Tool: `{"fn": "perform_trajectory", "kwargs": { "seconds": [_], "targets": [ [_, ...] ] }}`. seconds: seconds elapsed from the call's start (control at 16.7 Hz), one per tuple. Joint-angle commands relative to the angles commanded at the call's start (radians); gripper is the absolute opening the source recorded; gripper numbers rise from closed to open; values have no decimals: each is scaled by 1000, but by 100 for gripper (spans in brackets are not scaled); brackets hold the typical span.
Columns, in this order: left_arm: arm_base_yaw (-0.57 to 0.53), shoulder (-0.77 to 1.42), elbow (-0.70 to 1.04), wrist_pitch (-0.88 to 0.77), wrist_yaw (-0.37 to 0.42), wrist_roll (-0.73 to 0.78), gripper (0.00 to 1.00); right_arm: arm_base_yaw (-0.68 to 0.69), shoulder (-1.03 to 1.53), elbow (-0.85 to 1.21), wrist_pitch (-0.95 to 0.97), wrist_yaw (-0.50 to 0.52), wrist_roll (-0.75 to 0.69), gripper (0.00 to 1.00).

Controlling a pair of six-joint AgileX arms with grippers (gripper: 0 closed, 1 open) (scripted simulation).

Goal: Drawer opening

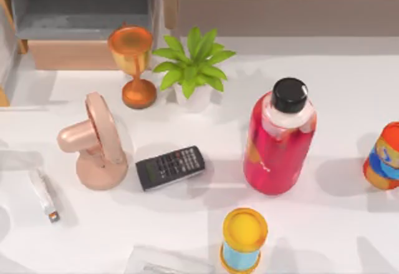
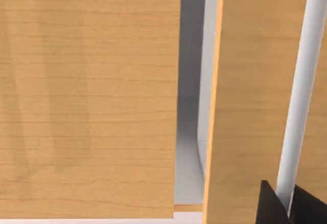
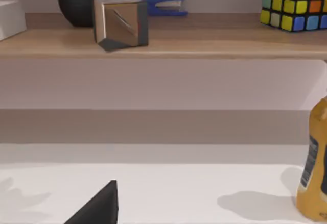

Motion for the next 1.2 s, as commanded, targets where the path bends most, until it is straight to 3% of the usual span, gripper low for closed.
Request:
{"fn": "perform_trajectory", "kwargs": {
  "seconds": [0.24,0.66,0.9,1.2],
  "targets": [
    [-1,2,1,0,0,1,0,0,0,0,0,0,0,100],
    [115,-76,-199,112,115,8,0,0,0,0,0,0,0,100],
    [124,-81,-210,121,124,8,0,0,0,0,0,0,0,100],
    [124,-81,-210,121,124,8,38,0,0,0,0,0,0,100]
  ]
}}
